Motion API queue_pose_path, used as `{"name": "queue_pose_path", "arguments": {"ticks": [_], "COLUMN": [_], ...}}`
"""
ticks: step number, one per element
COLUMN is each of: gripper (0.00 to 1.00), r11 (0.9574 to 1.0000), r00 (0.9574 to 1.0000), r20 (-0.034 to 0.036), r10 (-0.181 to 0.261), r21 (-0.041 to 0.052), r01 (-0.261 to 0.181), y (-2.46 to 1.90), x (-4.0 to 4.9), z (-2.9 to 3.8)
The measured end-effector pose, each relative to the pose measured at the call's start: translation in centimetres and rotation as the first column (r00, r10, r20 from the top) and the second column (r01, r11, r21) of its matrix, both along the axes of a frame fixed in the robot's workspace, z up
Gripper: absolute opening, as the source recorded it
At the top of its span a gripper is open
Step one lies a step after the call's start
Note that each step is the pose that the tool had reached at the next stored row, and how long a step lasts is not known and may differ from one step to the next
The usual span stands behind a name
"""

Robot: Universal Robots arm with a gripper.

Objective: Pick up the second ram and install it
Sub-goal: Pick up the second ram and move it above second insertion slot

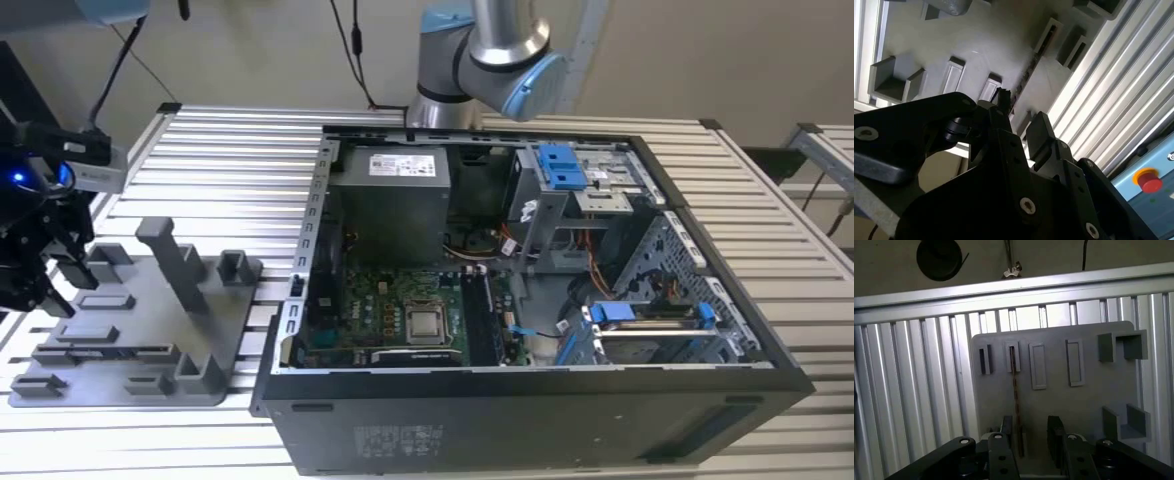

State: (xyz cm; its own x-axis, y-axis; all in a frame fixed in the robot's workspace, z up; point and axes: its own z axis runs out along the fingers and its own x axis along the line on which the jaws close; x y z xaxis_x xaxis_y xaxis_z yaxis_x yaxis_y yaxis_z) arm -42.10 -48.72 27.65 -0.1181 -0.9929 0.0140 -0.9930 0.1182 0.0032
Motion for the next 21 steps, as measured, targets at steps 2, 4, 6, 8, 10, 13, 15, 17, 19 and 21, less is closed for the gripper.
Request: {"name": "queue_pose_path", "arguments": {"ticks": [2, 4, 6, 8, 10, 13, 15, 17, 19, 21], "gripper": [0.42, 0.42, 0.42, 0.42, 0.42, 0.42, 0.42, 0.42, 0.42, 0.42], "r11": [1.0000, 1.0000, 1.0000, 1.0000, 1.0000, 1.0000, 1.0000, 1.0000, 1.0000, 1.0000], "r00": [1.0000, 1.0000, 1.0000, 1.0000, 1.0000, 1.0000, 1.0000, 1.0000, 1.0000, 1.0000], "r20": [0.0000, 0.0004, 0.0000, 0.0003, 0.0020, 0.0043, 0.0066, 0.0078, 0.0077, 0.0078], "r10": [0.000, 0.000, 0.000, 0.000, 0.000, 0.000, 0.000, 0.000, 0.000, 0.000], "r21": [0.0000, 0.0003, 0.0000, 0.0002, 0.0001, 0.0000, 0.0000, 0.0001, -0.0001, 0.0000], "r01": [0.000, 0.000, 0.000, 0.000, 0.000, 0.000, 0.000, 0.000, 0.000, 0.000], "y": [0.00, 0.00, 0.00, 0.00, 0.00, 0.00, 0.00, 0.00, 0.00, 0.00], "x": [0.00, 0.00, 0.00, -0.02, -0.05, -0.08, -0.10, -0.10, -0.10, -0.10], "z": [-0.02, -0.16, -0.41, -0.78, -1.14, -1.68, -2.04, -2.29, -2.31, -2.34]}}
